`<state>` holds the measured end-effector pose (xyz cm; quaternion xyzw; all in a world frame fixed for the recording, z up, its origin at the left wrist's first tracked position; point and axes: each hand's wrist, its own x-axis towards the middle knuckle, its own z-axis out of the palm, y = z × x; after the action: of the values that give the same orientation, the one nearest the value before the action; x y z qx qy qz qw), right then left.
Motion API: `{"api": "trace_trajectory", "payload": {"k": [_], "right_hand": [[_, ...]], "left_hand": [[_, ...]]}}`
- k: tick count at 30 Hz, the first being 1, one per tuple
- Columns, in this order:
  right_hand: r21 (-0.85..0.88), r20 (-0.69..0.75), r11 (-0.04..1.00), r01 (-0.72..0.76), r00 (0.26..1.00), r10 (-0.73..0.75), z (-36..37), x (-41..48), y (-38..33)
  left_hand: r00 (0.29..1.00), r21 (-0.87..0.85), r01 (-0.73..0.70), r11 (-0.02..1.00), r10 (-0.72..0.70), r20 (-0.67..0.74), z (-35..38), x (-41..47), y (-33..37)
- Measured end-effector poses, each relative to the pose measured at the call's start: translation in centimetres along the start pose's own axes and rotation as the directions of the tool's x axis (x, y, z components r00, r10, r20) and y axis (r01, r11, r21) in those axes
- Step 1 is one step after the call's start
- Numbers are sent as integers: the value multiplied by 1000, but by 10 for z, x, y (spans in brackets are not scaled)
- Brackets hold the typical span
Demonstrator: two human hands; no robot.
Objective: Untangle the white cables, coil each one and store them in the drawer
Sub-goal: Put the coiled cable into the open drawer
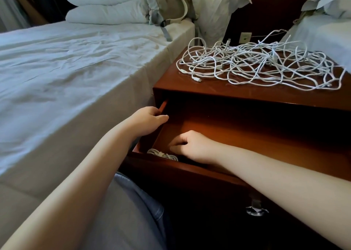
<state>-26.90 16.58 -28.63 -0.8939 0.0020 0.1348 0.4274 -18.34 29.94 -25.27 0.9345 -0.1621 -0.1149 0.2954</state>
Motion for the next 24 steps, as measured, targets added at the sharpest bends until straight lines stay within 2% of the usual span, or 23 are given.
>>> {"api": "trace_trajectory", "payload": {"k": [4, 7, 10, 12, 14, 17, 19, 22, 24], "right_hand": [[18, -53, 1000, -11, 999, 12, -6, -1, -2], [55, -233, 998, -7, 972, 20, -23, 4, -5], [67, -389, 997, 25, 921, 3, -54, 8, -11], [63, -461, 997, 33, 887, 0, -77, 11, -15], [16, -544, 999, 47, 839, -31, -102, 14, -13], [-92, -646, 995, 42, 757, -92, -130, 19, -3], [-132, -634, 990, 47, 764, -120, -134, 18, 2], [-237, -472, 971, 33, 870, -145, -114, 18, 3], [-282, -360, 954, 101, 911, -202, -92, 14, -2]], "left_hand": [[999, 103, -17, 995, 22, -45, 0, 5, -1], [980, 166, -72, 983, 101, -171, -4, 9, 9], [902, 137, -242, 961, 275, -332, -14, 21, 39], [868, 63, -291, 955, 291, -403, -19, 35, 64], [862, 39, -300, 953, 288, -417, -17, 54, 84], [879, 116, -291, 950, 313, -359, -9, 78, 97], [884, 123, -289, 949, 315, -346, -5, 85, 93], [892, 74, -247, 966, 257, -373, -2, 87, 76], [891, 72, -214, 974, 225, -395, -3, 85, 62]]}}
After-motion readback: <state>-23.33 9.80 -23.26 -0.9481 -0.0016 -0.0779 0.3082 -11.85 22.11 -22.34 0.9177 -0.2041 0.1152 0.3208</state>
